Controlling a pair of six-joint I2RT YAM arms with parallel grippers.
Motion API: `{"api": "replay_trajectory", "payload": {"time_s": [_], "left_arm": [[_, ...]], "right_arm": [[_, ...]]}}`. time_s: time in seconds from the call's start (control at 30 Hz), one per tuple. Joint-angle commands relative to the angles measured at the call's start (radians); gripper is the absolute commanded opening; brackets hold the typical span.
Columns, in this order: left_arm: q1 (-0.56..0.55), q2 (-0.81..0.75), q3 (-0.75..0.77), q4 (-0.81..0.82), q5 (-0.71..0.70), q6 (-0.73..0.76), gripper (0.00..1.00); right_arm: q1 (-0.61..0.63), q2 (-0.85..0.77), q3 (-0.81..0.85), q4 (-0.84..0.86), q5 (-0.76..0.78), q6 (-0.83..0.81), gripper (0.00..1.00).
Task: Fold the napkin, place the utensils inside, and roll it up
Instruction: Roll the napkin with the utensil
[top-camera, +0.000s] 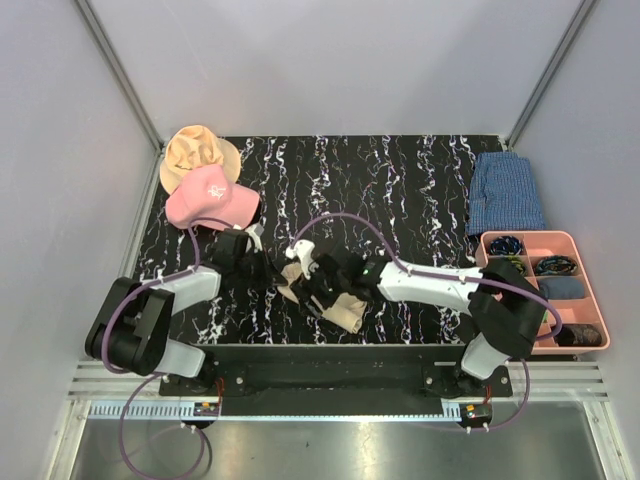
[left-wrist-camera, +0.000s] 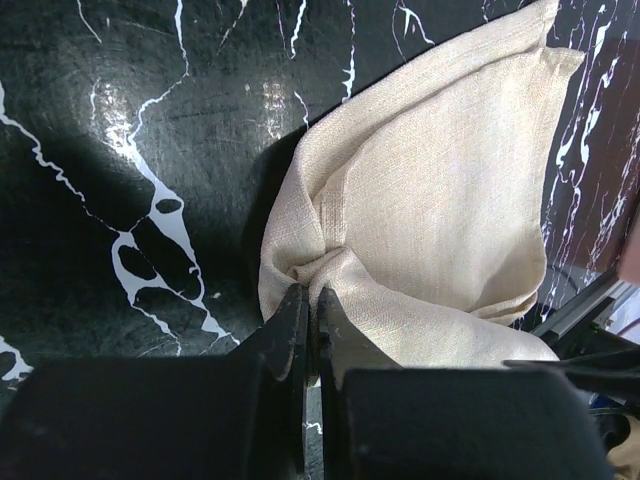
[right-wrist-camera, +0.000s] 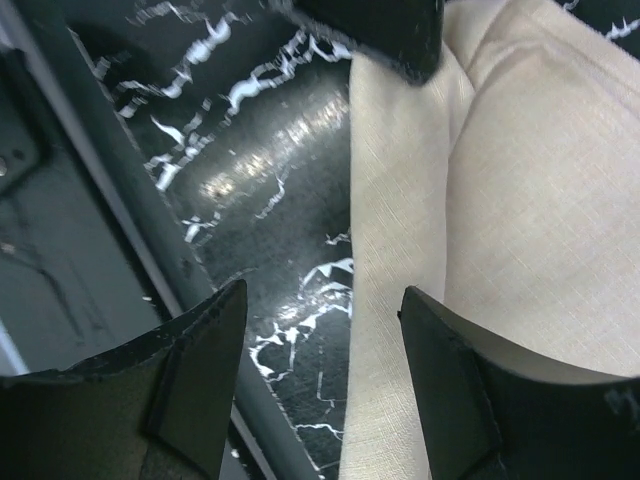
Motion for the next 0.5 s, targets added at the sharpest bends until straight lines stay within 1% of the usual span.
{"api": "replay_trajectory", "payload": {"time_s": [0.0, 0.23, 0.4, 0.47], "left_arm": [[0.002, 0.039, 0.006, -0.065, -0.033, 0.018, 0.0], [0.0, 0.045, 0.017, -0.076, -0.028, 0.021, 0.0], [0.002, 0.043, 0.029, -0.093, -0.033, 0.026, 0.0], [0.002, 0.045, 0.037, -0.093, -0.03, 0.027, 0.0]], "right_arm": [[0.06, -0.02, -0.024, 0.049, 0.224, -0.084, 0.7], [0.087, 0.048, -0.014, 0.056, 0.229, -0.09, 0.66], [0.09, 0.075, -0.014, 0.058, 0.211, -0.09, 0.56], [0.09, 0.088, -0.016, 0.058, 0.22, -0.09, 0.56]]}}
